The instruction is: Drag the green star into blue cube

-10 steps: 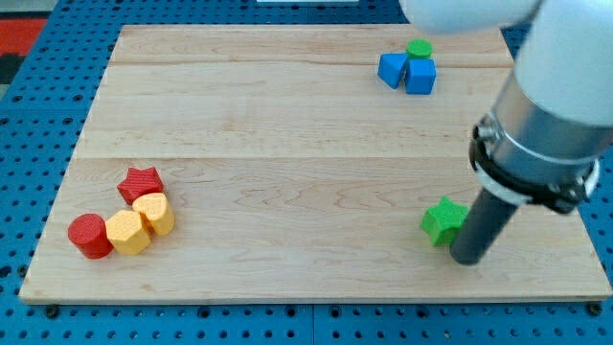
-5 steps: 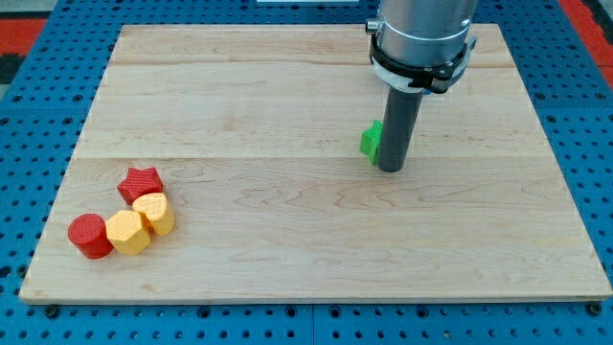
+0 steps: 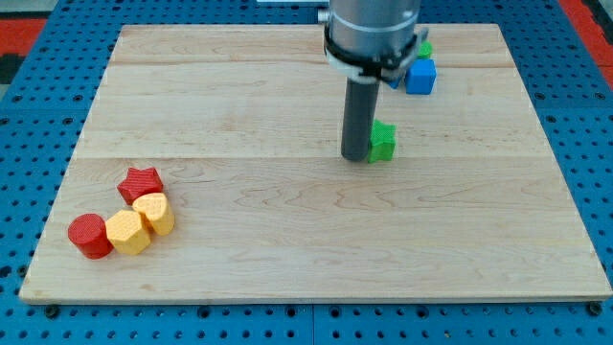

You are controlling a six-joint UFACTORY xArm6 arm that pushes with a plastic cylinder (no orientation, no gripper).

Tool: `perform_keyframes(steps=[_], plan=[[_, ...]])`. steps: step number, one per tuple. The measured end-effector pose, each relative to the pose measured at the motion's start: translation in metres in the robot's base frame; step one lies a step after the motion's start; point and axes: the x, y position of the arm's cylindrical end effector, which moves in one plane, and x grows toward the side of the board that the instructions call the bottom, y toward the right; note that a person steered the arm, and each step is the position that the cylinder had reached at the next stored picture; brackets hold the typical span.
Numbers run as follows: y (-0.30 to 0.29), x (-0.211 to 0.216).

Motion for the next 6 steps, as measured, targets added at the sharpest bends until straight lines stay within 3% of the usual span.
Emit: perform_keyframes(steps=[1,2,3,6], plan=[[0.057,-0.022],[0.079,-0.015],[0.1,0.022],[0.151,-0.005]])
